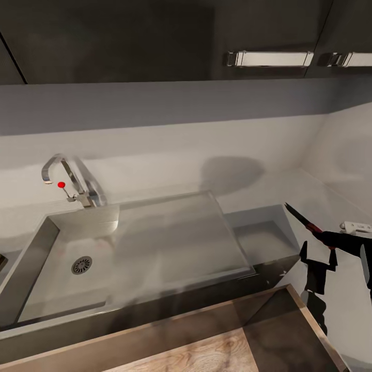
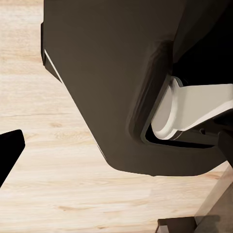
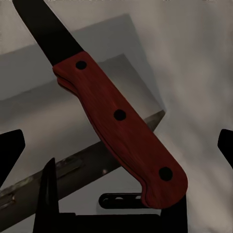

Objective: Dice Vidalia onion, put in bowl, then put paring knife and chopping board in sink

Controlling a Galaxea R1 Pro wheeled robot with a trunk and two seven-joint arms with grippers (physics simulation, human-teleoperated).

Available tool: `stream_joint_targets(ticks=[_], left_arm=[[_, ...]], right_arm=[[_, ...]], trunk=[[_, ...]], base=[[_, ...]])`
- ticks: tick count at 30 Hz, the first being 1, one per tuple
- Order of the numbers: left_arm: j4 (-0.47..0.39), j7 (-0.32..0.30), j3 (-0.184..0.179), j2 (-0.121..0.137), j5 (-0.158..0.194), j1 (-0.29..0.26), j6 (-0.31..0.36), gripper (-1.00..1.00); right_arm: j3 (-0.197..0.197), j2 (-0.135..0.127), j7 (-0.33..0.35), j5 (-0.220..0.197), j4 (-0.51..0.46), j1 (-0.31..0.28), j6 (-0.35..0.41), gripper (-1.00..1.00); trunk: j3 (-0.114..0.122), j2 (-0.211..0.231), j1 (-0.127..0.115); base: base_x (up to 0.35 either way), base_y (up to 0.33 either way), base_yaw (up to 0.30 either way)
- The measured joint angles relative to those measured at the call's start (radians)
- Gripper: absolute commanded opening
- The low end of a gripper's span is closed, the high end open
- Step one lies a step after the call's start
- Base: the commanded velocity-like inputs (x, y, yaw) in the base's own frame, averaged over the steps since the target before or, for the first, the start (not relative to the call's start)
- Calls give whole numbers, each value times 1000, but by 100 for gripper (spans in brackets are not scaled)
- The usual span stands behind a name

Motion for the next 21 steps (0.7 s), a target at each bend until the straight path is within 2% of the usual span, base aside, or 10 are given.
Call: stream_joint_targets(ticks=[6, 17, 21], left_arm=[[0, 0, 0, 0, 0, 0, 0, 100], [0, 0, 0, 0, 0, 0, 0, 100], [0, 0, 0, 0, 0, 0, 0, 100]], right_arm=[[1, 1, -1, 0, 0, 0, 0, 100], [2, 2, -1, 0, 0, 0, 0, 100], [4, 4, 0, -2, 0, 0, 0, 100]], trunk=[[1, 0, 0], [7, 0, 0], [9, 0, 0]], base=[[0, 0, -69], [0, 0, -215], [0, 0, -97]])
